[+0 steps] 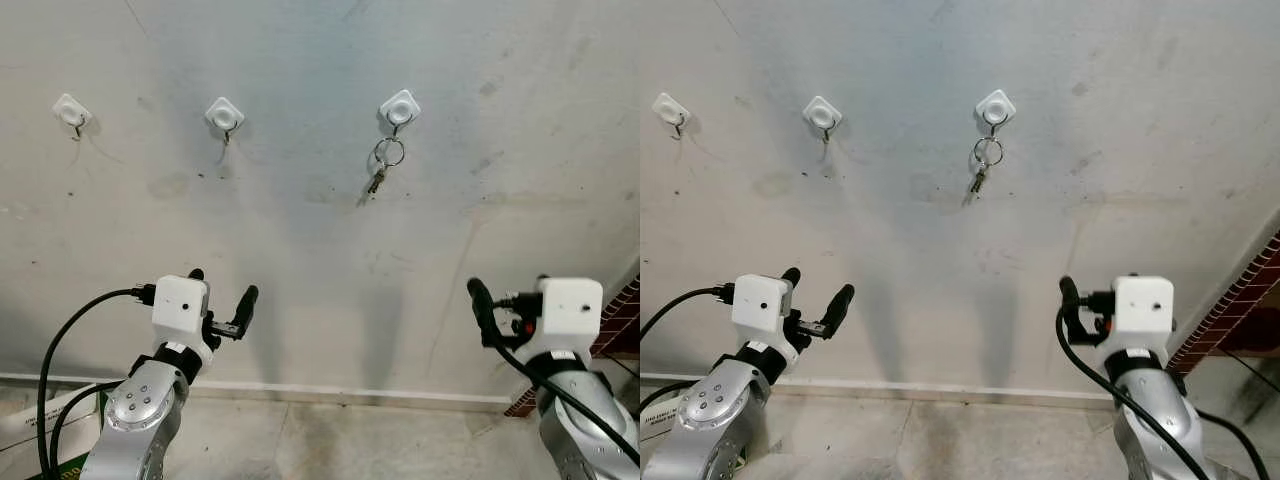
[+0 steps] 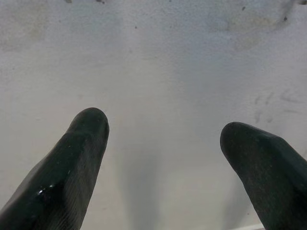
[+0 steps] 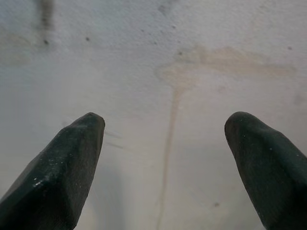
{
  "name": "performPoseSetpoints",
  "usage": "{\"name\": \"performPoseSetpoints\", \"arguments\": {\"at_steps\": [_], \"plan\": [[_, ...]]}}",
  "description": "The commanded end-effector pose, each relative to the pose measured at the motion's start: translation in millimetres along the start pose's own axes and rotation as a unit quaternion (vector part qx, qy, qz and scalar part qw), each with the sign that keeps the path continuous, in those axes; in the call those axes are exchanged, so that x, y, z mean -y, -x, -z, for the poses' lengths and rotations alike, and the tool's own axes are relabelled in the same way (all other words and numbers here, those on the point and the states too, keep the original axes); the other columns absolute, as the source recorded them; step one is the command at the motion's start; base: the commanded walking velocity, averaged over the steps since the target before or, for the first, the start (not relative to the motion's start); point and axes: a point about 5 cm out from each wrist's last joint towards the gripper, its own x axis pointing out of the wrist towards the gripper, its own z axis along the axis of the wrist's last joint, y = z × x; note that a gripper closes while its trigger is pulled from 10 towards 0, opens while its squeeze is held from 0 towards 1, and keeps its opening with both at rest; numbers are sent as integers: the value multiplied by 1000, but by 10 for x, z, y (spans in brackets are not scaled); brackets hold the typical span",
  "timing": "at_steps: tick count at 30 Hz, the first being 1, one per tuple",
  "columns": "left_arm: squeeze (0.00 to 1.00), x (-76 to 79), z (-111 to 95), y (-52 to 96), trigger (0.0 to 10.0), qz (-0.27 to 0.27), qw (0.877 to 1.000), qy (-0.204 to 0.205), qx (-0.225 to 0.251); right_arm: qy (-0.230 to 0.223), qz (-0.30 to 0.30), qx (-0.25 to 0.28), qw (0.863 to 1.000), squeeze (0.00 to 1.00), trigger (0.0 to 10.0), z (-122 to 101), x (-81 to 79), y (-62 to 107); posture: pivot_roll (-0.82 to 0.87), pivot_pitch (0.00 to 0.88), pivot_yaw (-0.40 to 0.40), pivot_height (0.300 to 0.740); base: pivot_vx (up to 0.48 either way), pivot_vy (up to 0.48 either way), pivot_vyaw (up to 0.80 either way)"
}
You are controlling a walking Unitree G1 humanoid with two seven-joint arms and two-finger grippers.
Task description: Hang keys on a hook
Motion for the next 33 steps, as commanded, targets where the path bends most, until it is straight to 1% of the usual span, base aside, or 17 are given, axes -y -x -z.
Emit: {"name": "performPoseSetpoints", "arguments": {"at_steps": [1, 11, 14, 16, 19, 28, 33], "plan": [[0, -8, -9, -11, 10000, 2, 1000, -3, -4, -3, -7, -13, 1000, 0, 10000, 36, -27, -16, -25, 0, 52, 740, 0, 0, -788], [0, 19, 17, -14, 10000, 11, 1000, -6, -12, 1, -12, -17, 1000, 0, 10000, 59, -52, -49, -19, 0, 66, 740, 0, 0, -794], [0, 31, 21, -17, 10000, 15, 1000, -8, -14, -3, -11, -10, 1000, 0, 10000, 49, -57, -56, -21, 0, 70, 740, 0, 0, -758], [0, 43, 12, -35, 10000, 19, 1000, -9, -14, 5, -17, -9, 1000, 0, 10000, 33, -80, -76, -21, 0, 70, 740, 0, 0, 0], [0, 46, -4, -49, 10000, 20, 1000, -9, -11, -7, -12, -14, 1000, 0, 10000, 43, -79, -98, -22, 0, 73, 740, 0, 0, 0], [0, 45, -47, -84, 10000, 23, 1000, -12, -5, -2, -4, 1, 1000, 0, 10000, 15, -109, -174, -13, 0, 76, 740, 0, 0, 0], [0, 34, -44, -79, 10000, 23, 1000, -12, -6, -7, 2, 8, 1000, 0, 10000, 6, -113, -189, -12, 0, 79, 740, -245, 0, 0]]}}
